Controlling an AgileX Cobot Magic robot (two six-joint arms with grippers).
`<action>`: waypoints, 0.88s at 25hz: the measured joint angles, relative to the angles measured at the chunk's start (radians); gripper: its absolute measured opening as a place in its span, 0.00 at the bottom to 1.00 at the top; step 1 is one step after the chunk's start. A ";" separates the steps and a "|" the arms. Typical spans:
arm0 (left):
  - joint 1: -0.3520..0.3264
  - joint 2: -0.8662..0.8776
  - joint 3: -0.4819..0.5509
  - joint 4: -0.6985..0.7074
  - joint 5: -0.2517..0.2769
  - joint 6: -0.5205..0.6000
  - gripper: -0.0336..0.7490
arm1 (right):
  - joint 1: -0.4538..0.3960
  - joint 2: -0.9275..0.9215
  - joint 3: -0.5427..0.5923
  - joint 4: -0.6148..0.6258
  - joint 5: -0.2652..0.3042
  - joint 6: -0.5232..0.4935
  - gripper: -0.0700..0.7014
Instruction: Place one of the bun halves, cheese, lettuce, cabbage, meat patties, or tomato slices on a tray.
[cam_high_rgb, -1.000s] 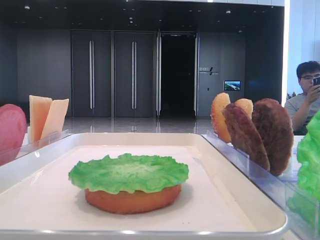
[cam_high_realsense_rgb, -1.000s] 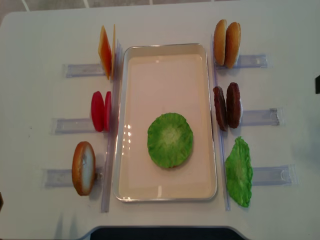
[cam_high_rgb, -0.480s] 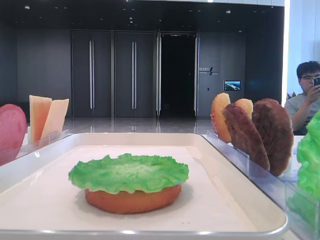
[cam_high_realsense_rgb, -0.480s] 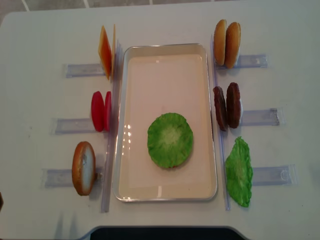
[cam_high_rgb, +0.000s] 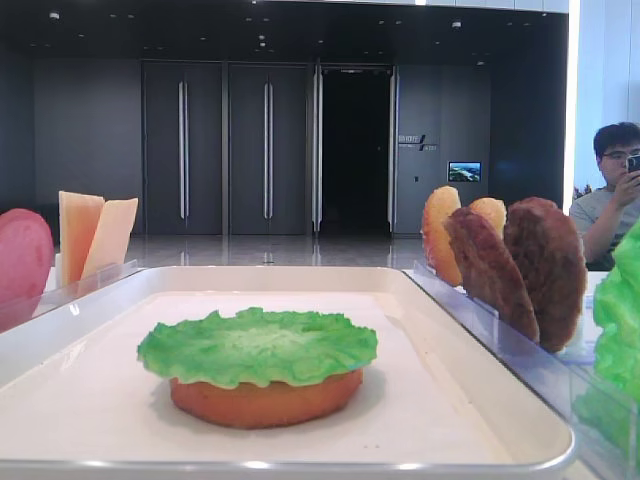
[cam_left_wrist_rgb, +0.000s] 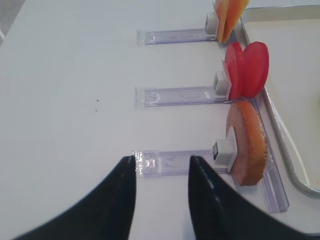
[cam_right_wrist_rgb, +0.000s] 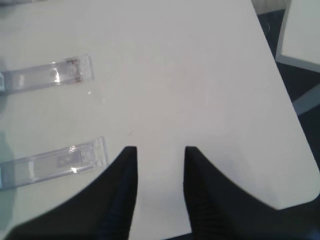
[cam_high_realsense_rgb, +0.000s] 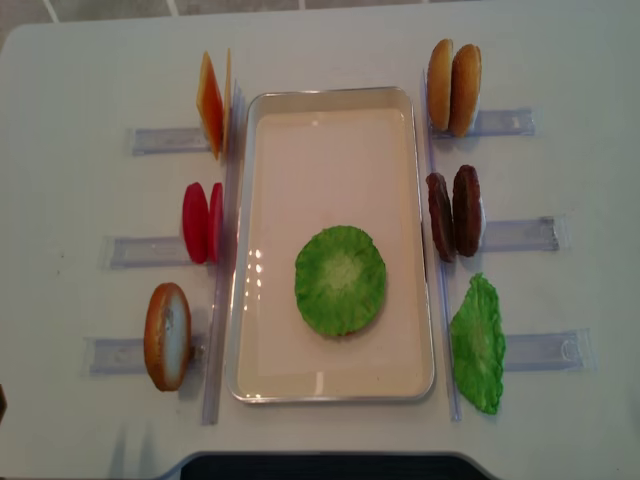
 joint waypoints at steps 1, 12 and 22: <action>0.000 0.000 0.000 0.000 0.000 0.000 0.39 | 0.000 -0.038 0.014 0.000 -0.001 0.000 0.42; 0.000 0.000 0.000 0.000 0.000 0.000 0.39 | 0.000 -0.351 0.132 0.051 -0.002 -0.019 0.41; 0.000 0.000 0.000 0.000 0.000 0.000 0.39 | 0.000 -0.420 0.144 0.067 -0.016 -0.070 0.41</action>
